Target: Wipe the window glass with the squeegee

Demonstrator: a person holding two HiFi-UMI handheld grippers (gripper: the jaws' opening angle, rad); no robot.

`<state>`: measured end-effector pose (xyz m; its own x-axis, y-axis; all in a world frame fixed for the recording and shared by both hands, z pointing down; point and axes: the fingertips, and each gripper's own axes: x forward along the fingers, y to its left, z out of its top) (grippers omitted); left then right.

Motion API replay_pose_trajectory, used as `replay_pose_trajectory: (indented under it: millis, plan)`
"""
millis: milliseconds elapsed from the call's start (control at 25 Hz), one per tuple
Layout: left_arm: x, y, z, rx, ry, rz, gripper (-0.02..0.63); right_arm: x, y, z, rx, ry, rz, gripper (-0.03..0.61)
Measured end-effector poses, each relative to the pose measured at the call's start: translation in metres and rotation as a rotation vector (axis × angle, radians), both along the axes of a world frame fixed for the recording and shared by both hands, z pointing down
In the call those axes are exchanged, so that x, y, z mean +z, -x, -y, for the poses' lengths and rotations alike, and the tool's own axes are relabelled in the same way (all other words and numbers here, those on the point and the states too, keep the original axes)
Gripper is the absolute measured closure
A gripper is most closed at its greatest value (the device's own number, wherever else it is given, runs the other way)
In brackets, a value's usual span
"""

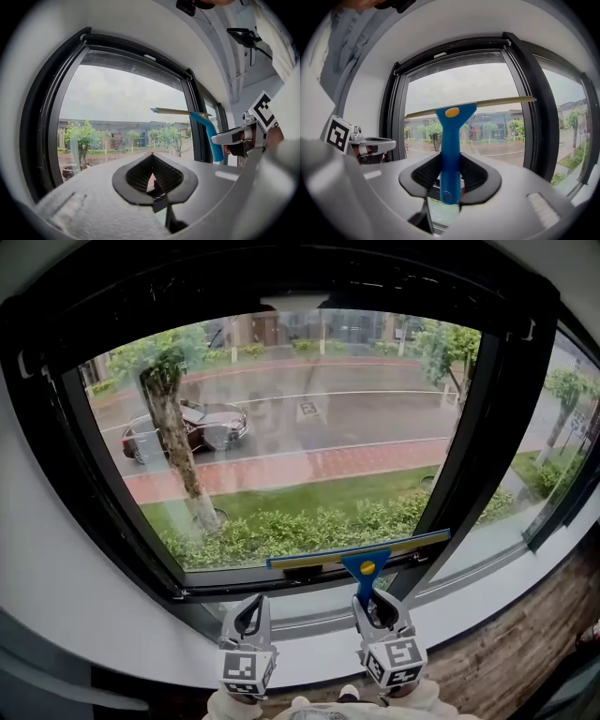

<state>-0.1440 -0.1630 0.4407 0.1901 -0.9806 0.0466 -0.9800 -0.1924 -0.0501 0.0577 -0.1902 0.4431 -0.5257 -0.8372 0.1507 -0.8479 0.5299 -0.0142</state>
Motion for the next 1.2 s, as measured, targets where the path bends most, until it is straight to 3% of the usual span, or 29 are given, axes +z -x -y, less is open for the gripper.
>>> replay_pose_trajectory:
  millis: [520, 1200]
  plan:
    - [-0.044, -0.038, 0.062, -0.006, -0.043, 0.029, 0.614, -0.071, -0.027, 0.085, -0.060, -0.094, 0.051, 0.446]
    - [-0.091, -0.059, 0.111, 0.035, -0.060, 0.051, 0.614, -0.220, -0.046, 0.176, -0.066, -0.262, 0.128, 0.446]
